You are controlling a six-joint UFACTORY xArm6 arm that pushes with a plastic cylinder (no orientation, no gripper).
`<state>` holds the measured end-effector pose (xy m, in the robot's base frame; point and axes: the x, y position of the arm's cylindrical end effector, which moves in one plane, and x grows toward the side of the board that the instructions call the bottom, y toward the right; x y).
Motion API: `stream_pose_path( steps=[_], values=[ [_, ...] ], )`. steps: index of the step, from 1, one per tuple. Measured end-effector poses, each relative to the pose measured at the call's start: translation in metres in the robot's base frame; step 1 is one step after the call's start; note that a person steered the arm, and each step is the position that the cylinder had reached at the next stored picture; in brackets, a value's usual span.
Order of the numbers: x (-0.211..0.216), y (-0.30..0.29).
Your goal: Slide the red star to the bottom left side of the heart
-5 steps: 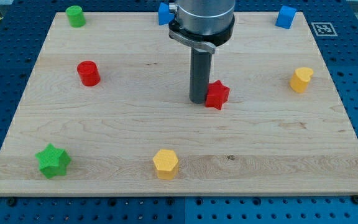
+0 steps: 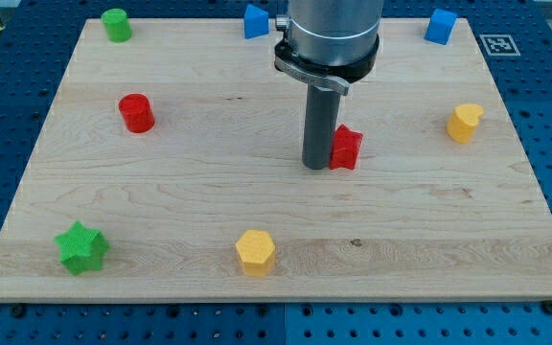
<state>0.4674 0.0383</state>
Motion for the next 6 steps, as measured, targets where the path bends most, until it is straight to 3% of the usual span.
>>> stream_pose_path(
  steps=[2,4,6],
  values=[
    [-0.037,-0.035],
    [-0.042,-0.008],
    [-0.016,0.045]
  ],
)
